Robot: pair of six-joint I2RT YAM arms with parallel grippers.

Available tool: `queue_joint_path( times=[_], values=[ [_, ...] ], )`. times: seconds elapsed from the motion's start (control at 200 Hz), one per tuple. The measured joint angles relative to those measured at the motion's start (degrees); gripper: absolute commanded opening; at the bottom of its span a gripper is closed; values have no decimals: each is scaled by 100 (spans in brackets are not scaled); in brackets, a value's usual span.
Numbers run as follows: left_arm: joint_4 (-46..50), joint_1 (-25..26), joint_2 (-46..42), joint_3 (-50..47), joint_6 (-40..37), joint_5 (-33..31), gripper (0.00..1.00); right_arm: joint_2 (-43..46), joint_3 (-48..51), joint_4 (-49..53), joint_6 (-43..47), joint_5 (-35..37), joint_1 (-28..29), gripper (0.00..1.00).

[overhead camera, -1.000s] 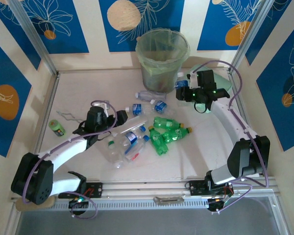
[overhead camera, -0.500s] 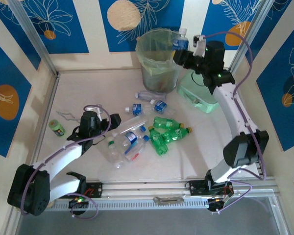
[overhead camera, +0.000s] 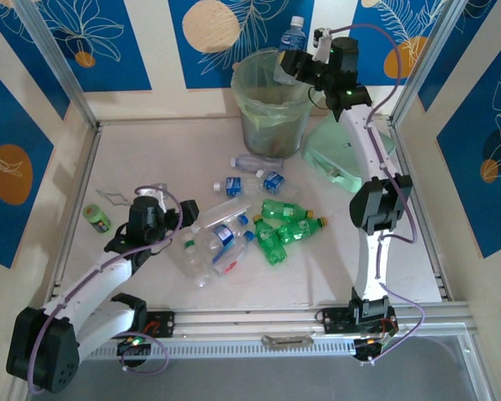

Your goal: Put the plastic bottles in the bin

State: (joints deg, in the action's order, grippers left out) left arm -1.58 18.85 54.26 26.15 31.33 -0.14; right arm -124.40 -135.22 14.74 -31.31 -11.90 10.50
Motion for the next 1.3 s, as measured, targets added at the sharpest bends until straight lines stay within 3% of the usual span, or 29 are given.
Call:
queue_joint_path(
  times=[0.25,0.47,0.87,1.301],
  values=[
    [83,0,-63,-2,-37,-42,100,-920,-1513,966,234,164,247,52],
    [85,0,-83,-15,-37,-39,100,-981,-1543,1364,501,341,407,57],
    [125,0,-98,-31,-33,-39,100,-981,-1591,1473,649,439,413,80],
    [214,0,-203,-28,26,-39,100,-811,-1613,1716,704,396,431,85]
  ],
)
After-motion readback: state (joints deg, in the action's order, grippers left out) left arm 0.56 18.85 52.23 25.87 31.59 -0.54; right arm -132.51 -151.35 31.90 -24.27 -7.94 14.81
